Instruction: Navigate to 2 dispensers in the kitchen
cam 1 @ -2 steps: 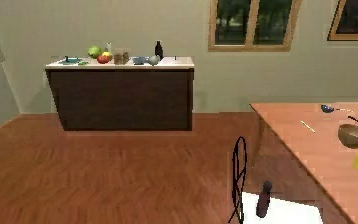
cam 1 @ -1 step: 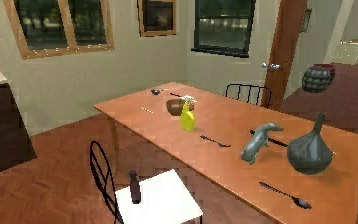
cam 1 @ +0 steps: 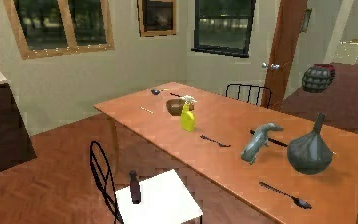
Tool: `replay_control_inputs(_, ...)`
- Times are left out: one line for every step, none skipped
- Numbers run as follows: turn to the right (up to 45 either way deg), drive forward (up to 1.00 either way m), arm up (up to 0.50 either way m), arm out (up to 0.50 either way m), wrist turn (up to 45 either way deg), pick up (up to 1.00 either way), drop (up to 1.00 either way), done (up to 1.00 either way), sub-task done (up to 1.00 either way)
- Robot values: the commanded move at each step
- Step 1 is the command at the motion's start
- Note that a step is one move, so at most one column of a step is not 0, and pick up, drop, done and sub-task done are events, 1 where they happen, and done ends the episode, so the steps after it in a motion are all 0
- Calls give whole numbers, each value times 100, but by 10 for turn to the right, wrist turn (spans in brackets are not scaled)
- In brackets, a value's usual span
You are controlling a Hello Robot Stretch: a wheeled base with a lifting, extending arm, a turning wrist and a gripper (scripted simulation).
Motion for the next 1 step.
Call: replay_control_inputs(-450,0,0,0,0,0,0,0,0)
